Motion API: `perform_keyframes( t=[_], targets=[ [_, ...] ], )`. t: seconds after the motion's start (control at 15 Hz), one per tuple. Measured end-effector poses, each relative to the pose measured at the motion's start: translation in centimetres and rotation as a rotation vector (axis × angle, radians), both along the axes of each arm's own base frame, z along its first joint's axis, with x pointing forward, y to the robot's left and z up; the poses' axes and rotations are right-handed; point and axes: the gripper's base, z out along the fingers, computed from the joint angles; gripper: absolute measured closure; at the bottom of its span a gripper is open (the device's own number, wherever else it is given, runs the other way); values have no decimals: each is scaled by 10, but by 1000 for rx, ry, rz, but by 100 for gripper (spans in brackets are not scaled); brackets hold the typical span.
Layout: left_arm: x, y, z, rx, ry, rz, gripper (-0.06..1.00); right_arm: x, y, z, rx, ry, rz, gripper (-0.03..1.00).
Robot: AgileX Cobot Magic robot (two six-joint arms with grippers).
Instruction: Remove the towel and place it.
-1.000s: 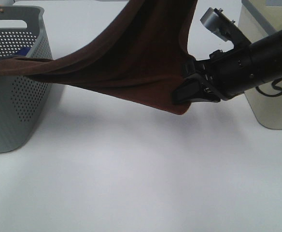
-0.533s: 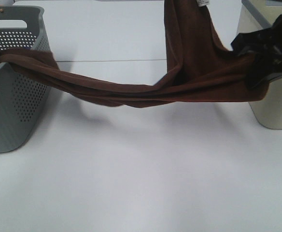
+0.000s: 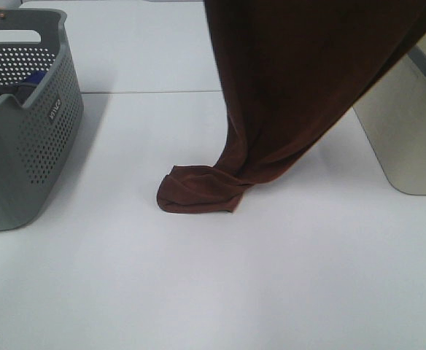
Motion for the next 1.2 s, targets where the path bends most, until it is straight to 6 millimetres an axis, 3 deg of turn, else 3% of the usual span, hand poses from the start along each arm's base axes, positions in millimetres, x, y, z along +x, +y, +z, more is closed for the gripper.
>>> perform_keyframes(
  t=[0.07, 0.13, 0.33, 0.67, 0.8, 0.93, 1.07, 1.2],
  targets=[
    [-15, 18, 23, -25, -36, 17, 94, -3, 0, 29, 35, -103, 4, 97],
    [-20, 22, 29, -21, -48, 23, 94, -5, 1, 39, 58, -144, 18, 97],
    [-20, 26, 25, 43, -21, 51, 94, -4, 8, 41, 98, -148, 78, 97],
    [20, 11, -38, 214, 145, 114, 94, 42, 22, -2, 60, 1, 87, 97],
    [52, 10, -80, 243, 230, 174, 94, 72, 30, -31, 38, 34, 88, 97],
    [91, 26, -119, 228, 269, 250, 94, 112, 38, -58, -1, -15, 86, 97],
    [124, 45, -145, 183, 232, 293, 94, 149, 47, -80, -16, -76, 90, 97],
    [142, 61, -142, 112, 113, 302, 94, 177, 57, -80, -9, -192, 113, 97]
  ],
)
